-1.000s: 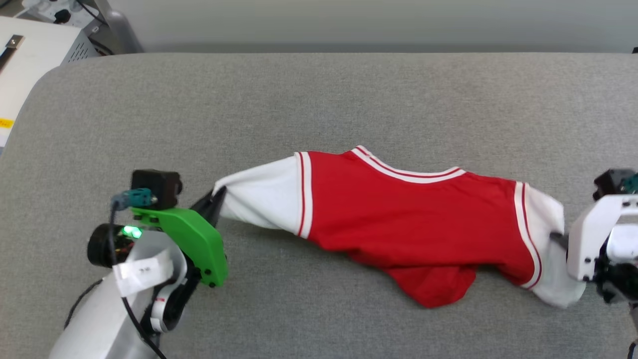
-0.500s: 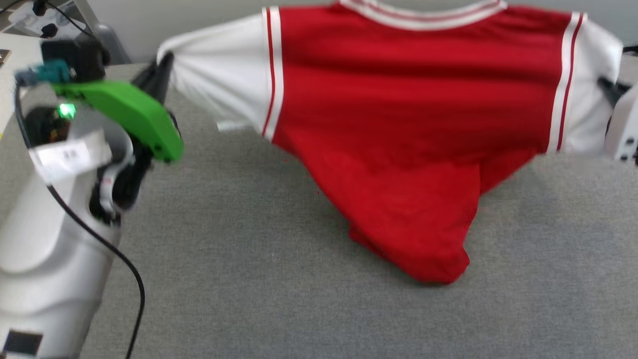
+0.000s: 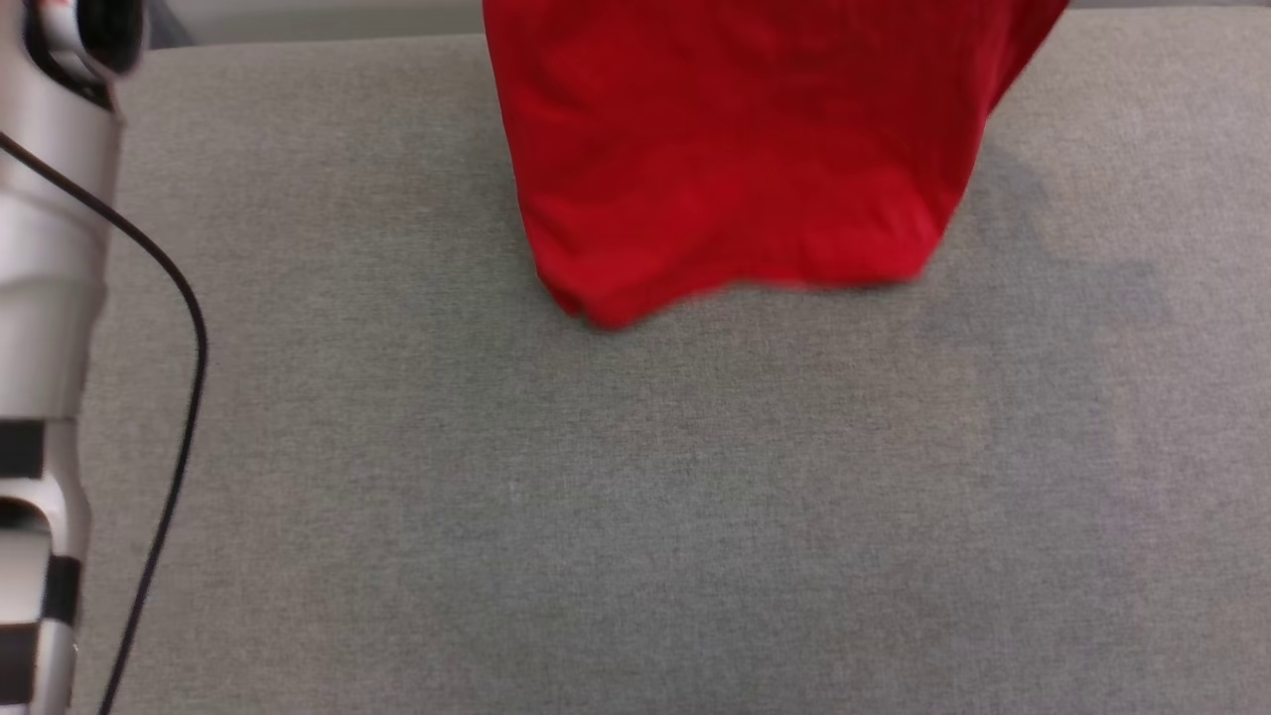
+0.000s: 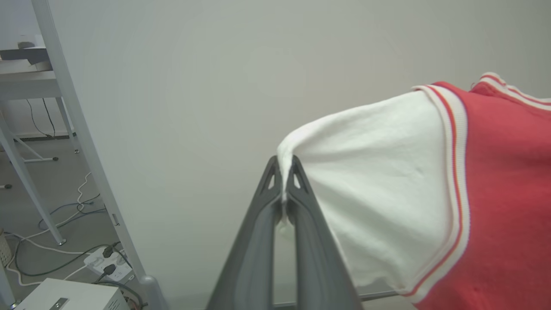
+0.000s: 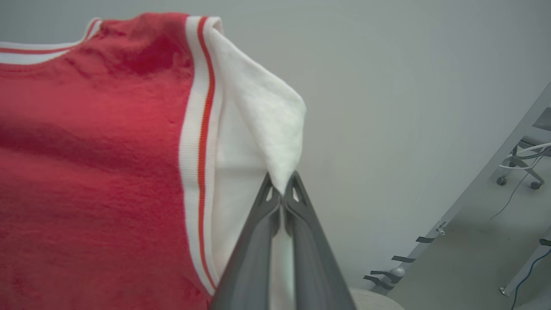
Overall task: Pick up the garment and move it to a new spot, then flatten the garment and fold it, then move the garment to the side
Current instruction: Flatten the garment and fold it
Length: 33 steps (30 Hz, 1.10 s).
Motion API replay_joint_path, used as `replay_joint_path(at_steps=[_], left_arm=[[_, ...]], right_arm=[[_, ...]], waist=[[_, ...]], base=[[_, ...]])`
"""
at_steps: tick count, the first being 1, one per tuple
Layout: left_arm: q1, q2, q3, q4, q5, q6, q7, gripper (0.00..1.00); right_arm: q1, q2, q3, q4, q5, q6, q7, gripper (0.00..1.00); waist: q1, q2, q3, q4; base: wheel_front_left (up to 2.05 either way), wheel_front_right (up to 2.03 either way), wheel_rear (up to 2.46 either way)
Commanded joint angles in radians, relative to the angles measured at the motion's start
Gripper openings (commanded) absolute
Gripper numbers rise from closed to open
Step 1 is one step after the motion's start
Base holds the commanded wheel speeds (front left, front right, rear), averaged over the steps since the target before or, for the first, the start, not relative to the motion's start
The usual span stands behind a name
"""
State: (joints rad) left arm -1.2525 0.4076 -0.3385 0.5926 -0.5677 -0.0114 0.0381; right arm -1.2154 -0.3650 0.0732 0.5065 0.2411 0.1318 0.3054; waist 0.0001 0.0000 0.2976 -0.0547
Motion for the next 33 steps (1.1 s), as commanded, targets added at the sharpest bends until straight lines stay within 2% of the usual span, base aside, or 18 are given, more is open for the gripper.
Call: replay_joint_path(at_steps=[1,9,16,25,30,33], left_arm=[[-0.050,0.011,0.005,0.031,0.019,-0.007,-0.027,0.00],[-0.222,0.029,0.029,0.157,0.036,-0.036,-0.156,0.00],[-0.261,0.004,0.022,0.272,0.017,-0.070,-0.198,0.00],[-0.201,-0.045,0.010,0.410,-0.034,-0.110,-0.264,0.00],[-0.101,-0.074,-0.010,0.437,-0.068,-0.118,-0.288,0.00],[-0.001,-0.084,-0.032,0.399,-0.098,-0.119,-0.296,0.00]], right_arm=[[-0.056,0.008,0.007,0.029,-0.009,-0.001,-0.031,0.00],[-0.287,0.039,0.037,0.180,-0.028,-0.001,-0.168,0.00],[-0.370,0.076,0.088,0.323,-0.001,-0.001,-0.217,0.00],[-0.326,0.124,0.171,0.483,0.088,-0.001,-0.289,0.00],[-0.212,0.140,0.234,0.521,0.160,-0.001,-0.339,0.00],[-0.111,0.143,0.273,0.511,0.215,-0.001,-0.369,0.00]], waist=[[-0.0001,0.0000,0.033,-0.028],[-0.0001,0.0000,0.100,-0.040],[-0.0001,0.0000,0.176,-0.025],[-0.0001,0.0000,0.242,-0.010],[-0.0001,0.0000,0.230,-0.002],[-0.0001,0.0000,0.204,0.002]], base=[[0.00,0.00,0.00],[0.00,0.00,0.00],[0.00,0.00,0.00],[0.00,0.00,0.00],[0.00,0.00,0.00],[0.00,0.00,0.00]])
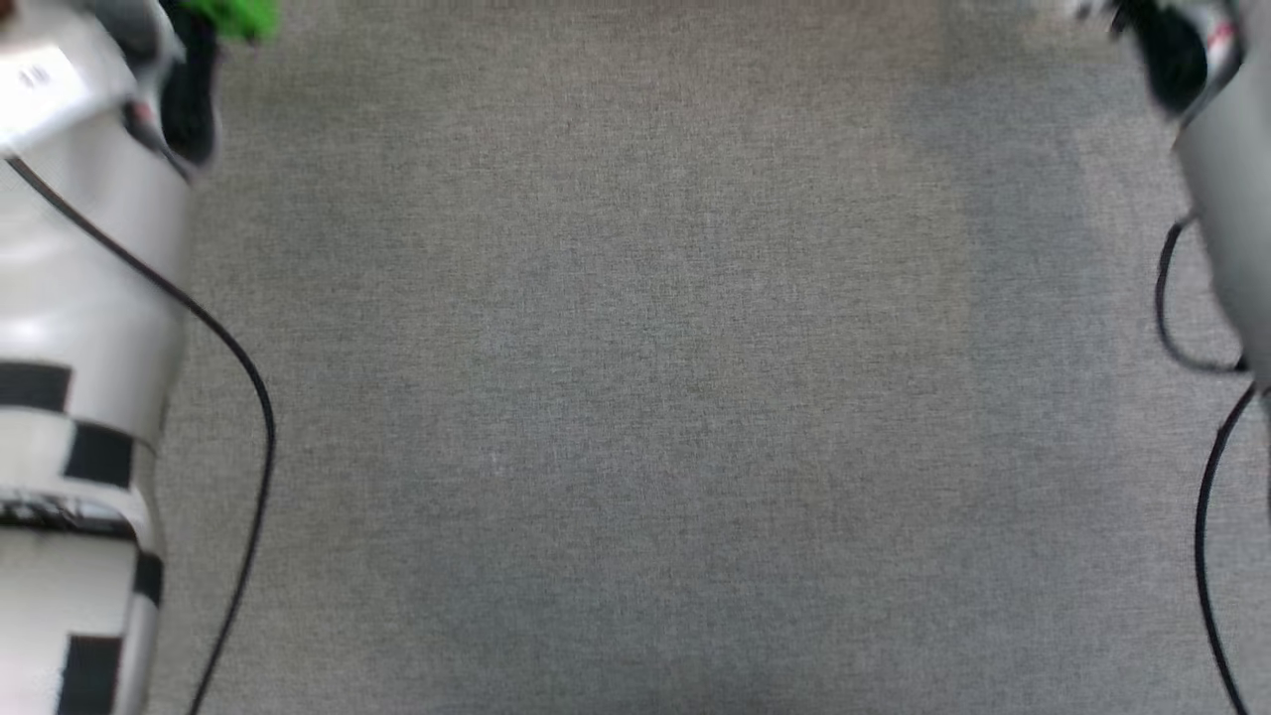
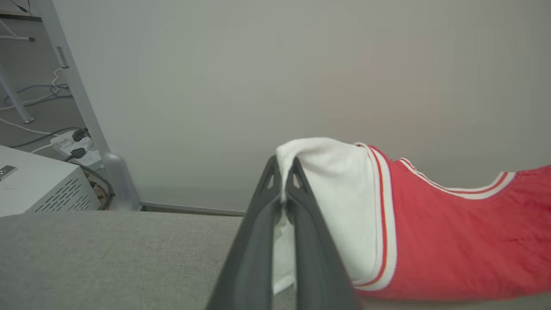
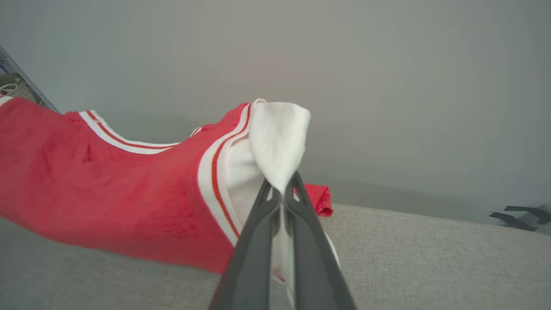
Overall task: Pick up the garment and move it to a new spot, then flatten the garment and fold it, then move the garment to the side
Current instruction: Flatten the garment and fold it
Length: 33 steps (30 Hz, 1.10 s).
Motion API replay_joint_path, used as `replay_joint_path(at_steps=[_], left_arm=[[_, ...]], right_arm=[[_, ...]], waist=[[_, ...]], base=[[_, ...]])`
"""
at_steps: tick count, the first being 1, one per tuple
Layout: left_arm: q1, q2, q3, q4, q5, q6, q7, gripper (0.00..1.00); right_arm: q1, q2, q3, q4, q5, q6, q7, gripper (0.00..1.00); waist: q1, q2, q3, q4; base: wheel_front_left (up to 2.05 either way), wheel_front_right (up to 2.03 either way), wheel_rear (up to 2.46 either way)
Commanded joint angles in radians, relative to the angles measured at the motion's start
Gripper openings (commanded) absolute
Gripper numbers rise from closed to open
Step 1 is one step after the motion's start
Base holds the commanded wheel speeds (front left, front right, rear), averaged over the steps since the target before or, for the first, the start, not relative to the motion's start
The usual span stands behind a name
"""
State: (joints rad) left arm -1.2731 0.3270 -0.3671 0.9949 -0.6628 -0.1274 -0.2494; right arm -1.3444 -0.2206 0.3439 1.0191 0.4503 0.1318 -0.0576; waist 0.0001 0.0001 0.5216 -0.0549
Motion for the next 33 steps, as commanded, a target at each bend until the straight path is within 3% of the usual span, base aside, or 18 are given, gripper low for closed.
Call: replay_joint_path(at_steps=[1,5,11,19,33], left_arm=[[0.067,-0.001,-0.010,-0.024,-0.014,-0.003,-0.010,0.00],[0.255,0.008,0.019,-0.146,-0.029,-0.003,-0.012,0.00],[0.560,-0.013,0.125,-0.368,0.031,-0.003,-0.012,0.00],[0.890,-0.061,0.236,-0.578,0.107,0.009,-0.012,0.00],[1.335,-0.107,0.271,-0.727,0.120,0.080,-0.008,0.00]], right_arm=[[0.064,-0.004,0.020,-0.011,0.028,-0.001,-0.017,0.00],[0.233,-0.036,0.069,-0.074,0.110,-0.001,-0.058,0.00],[0.480,-0.109,0.105,-0.200,0.206,-0.001,-0.097,0.00],[0.762,-0.178,0.067,-0.354,0.263,-0.001,-0.042,0.00],[1.246,-0.125,-0.128,-0.603,0.148,-0.001,0.079,0.00]], waist=[[-0.0001,-0.0001,-0.036,0.002],[-0.0001,-0.0001,-0.093,0.018],[-0.0001,-0.0001,-0.181,0.035],[-0.0001,-0.0001,-0.305,0.033],[-0.0001,-0.0001,-0.483,0.022]], base=[[0.00,0.00,0.00],[0.00,0.00,0.00],[0.00,0.00,0.00],[0.00,0.00,0.00],[0.00,0.00,0.00]])
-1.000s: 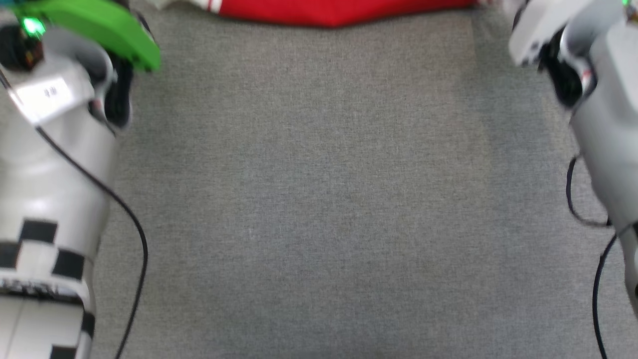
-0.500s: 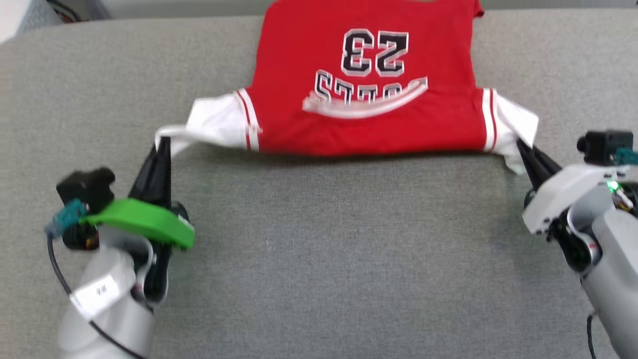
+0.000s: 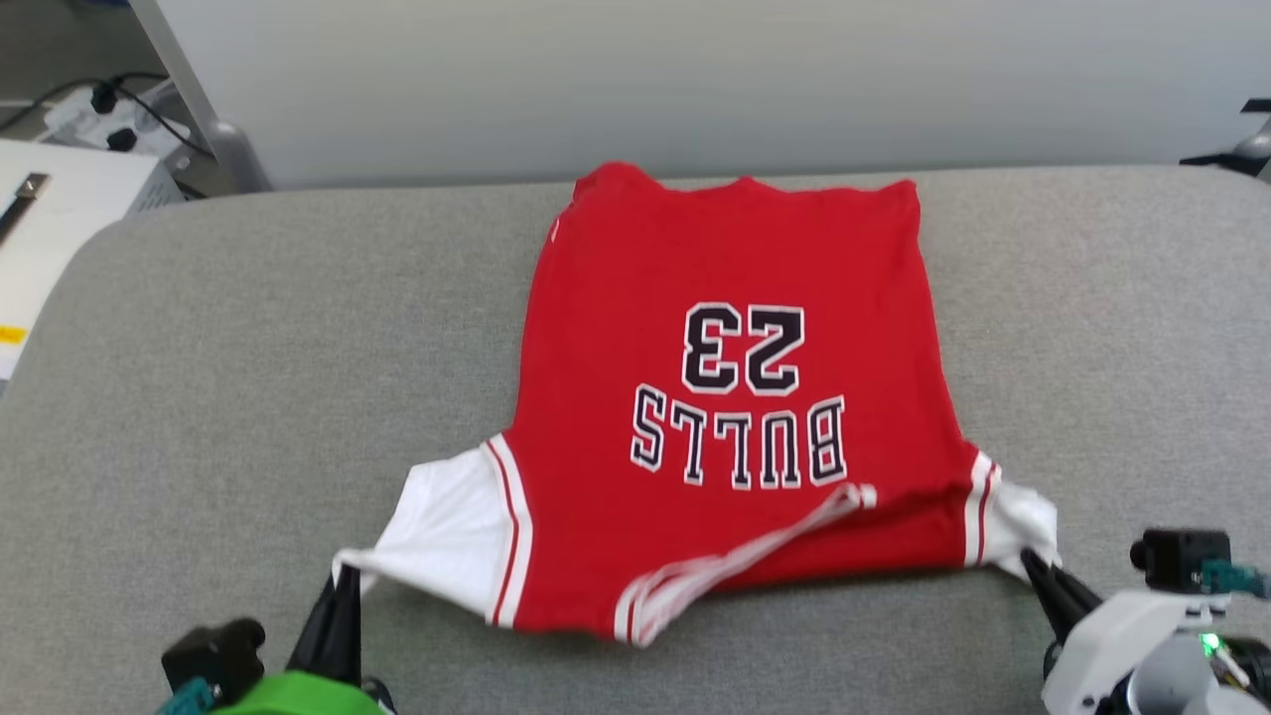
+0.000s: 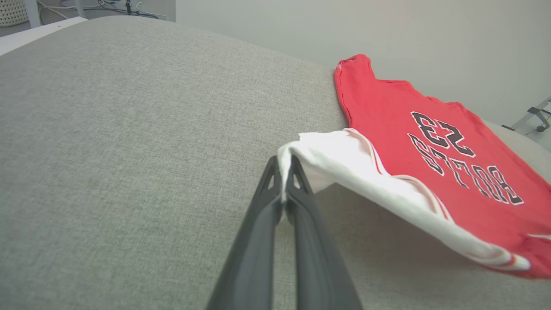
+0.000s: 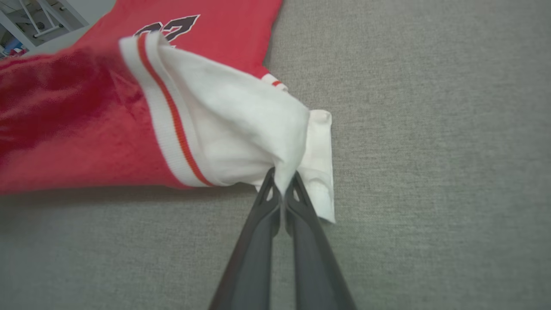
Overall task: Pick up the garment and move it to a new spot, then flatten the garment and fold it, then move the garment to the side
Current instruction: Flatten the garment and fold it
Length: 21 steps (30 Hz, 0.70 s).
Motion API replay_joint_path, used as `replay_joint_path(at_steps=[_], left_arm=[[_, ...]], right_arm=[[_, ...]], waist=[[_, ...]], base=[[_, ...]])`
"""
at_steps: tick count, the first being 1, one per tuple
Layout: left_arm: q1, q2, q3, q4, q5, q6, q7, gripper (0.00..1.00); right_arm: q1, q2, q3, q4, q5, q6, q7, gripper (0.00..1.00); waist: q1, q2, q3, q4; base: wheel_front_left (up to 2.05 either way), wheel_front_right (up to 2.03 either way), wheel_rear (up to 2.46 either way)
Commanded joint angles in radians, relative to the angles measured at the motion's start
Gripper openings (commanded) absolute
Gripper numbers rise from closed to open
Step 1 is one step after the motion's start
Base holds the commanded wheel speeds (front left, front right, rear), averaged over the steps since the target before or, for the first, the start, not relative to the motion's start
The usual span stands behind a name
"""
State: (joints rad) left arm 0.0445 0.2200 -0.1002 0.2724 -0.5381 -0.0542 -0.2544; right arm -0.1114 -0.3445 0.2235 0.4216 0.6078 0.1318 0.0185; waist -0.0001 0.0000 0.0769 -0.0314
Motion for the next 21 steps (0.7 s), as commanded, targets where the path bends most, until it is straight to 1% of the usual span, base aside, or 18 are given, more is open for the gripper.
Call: replay_joint_path(at_steps=[1,4,7,8,9,10,11,16,21], left_arm=[[0.042,-0.006,0.004,-0.011,-0.011,0.010,-0.001,0.00],[0.091,-0.015,-0.009,-0.025,-0.013,0.016,0.008,0.00],[0.121,-0.021,-0.024,-0.030,-0.006,0.021,0.011,0.00],[0.127,-0.022,-0.027,-0.031,-0.004,0.024,0.011,0.00],[0.132,-0.025,-0.030,-0.032,-0.002,0.026,0.011,0.00],[0.135,-0.027,-0.033,-0.034,0.002,0.027,0.010,0.00],[0.137,-0.028,-0.038,-0.038,0.006,0.027,0.009,0.00],[0.125,-0.033,-0.063,-0.063,0.032,0.024,0.004,0.00],[0.090,-0.042,-0.074,-0.108,0.055,0.022,-0.001,0.00]], right_arm=[[0.047,0.009,-0.027,-0.027,-0.022,-0.001,0.013,0.00],[0.128,0.039,-0.082,-0.078,-0.054,-0.001,0.041,0.00],[0.201,0.067,-0.125,-0.124,-0.092,-0.001,0.064,0.22],[0.217,0.076,-0.136,-0.133,-0.101,-0.001,0.072,0.36],[0.235,0.084,-0.145,-0.146,-0.113,-0.001,0.078,0.45],[0.246,0.089,-0.150,-0.157,-0.124,-0.001,0.082,0.60],[0.257,0.096,-0.160,-0.172,-0.138,-0.001,0.082,1.00],[0.263,0.123,-0.197,-0.259,-0.169,-0.001,0.051,1.00],[0.193,0.133,-0.280,-0.307,-0.204,-0.001,0.025,1.00]], waist=[[0.0001,0.0000,-0.046,-0.002],[0.0001,0.0000,-0.057,0.001],[0.0001,0.0000,-0.068,0.004],[0.0001,0.0000,-0.071,0.004],[0.0001,0.0000,-0.073,0.005],[0.0001,0.0000,-0.074,0.006],[0.0001,0.0000,-0.075,0.006],[0.0001,0.0000,-0.063,0.011],[0.0001,0.0000,-0.024,0.023]], base=[[0.00,0.00,0.00],[0.00,0.00,0.00],[0.00,0.00,0.00],[0.00,0.00,0.00],[0.00,0.00,0.00],[0.00,0.00,0.00],[0.00,0.00,0.00],[0.00,0.00,0.00],[0.00,0.00,0.00]])
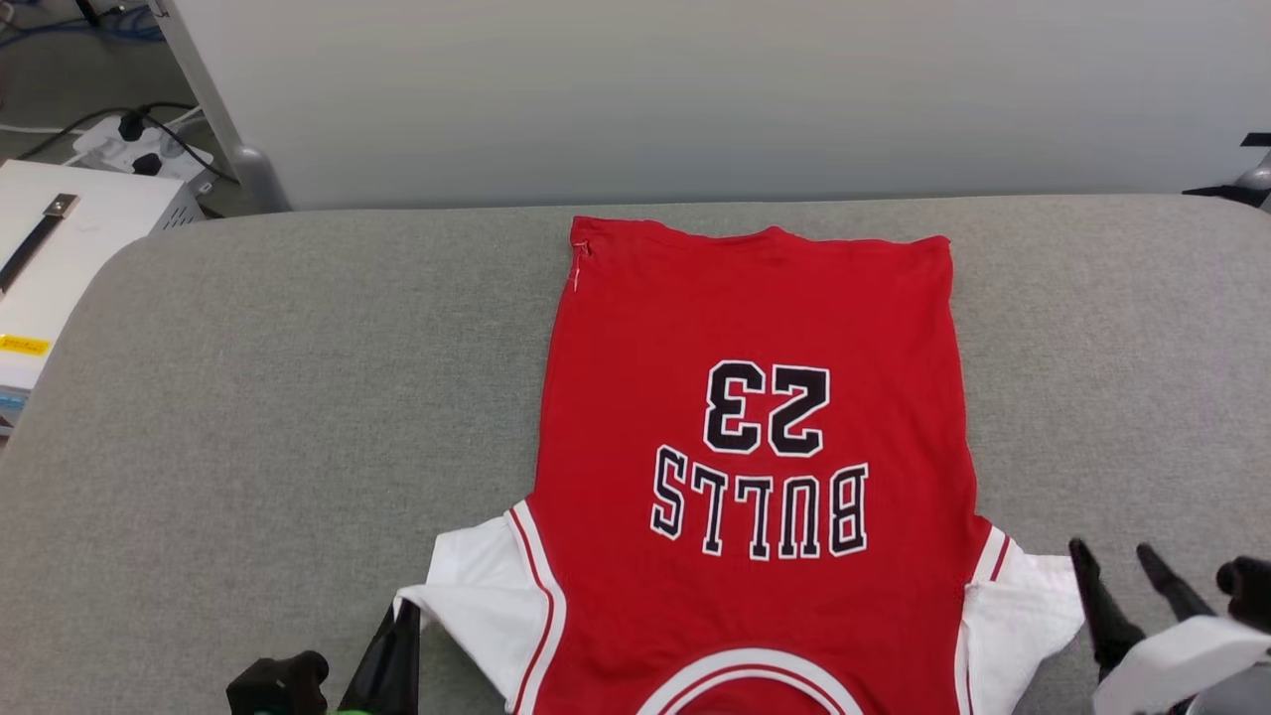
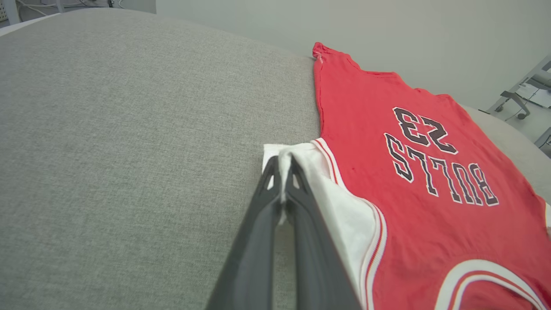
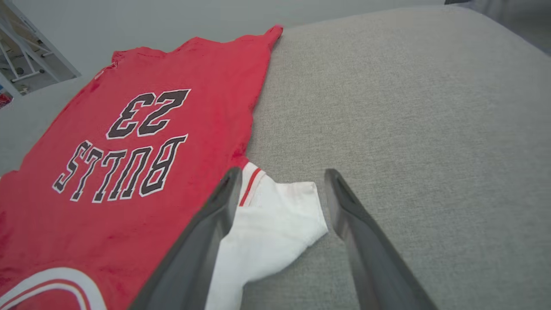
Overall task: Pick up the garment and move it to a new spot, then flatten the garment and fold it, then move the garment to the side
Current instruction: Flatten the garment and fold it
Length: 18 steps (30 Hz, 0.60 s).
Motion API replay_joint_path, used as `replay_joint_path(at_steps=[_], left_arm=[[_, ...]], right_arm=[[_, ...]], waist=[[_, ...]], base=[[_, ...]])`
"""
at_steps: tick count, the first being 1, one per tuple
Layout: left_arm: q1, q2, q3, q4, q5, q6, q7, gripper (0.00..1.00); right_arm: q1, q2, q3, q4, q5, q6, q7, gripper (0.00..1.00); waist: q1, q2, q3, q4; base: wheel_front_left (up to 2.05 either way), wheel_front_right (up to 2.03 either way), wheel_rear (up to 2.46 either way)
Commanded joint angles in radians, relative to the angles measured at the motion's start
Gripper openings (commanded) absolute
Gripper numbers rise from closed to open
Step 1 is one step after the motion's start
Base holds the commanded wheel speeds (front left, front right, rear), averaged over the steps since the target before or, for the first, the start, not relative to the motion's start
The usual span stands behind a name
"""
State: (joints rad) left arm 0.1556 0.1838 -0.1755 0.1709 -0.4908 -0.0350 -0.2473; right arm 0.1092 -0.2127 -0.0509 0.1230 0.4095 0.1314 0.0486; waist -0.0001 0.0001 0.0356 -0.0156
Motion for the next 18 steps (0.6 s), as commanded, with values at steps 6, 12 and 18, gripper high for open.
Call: replay_joint_path(at_steps=[6,12,18], left_arm=[[-0.071,-0.023,0.002,-0.070,0.033,0.001,-0.012,0.00],[-0.146,-0.051,-0.025,-0.106,0.069,-0.020,-0.014,0.00],[-0.206,-0.074,-0.053,-0.122,0.089,-0.043,-0.014,0.00]], right_arm=[[-0.247,0.024,-0.084,0.040,-0.011,-0.001,0.019,1.00],[-0.586,-0.054,-0.082,0.290,-0.016,-0.001,0.152,1.00],[-0.827,-0.137,-0.053,0.507,-0.032,-0.001,0.283,1.00]], waist=[[0.0001,-0.0001,0.090,0.034],[0.0001,-0.0001,0.178,0.102],[0.0001,-0.0001,0.244,0.168]], base=[[0.00,0.00,0.00],[0.00,0.00,0.00],[0.00,0.00,0.00]])
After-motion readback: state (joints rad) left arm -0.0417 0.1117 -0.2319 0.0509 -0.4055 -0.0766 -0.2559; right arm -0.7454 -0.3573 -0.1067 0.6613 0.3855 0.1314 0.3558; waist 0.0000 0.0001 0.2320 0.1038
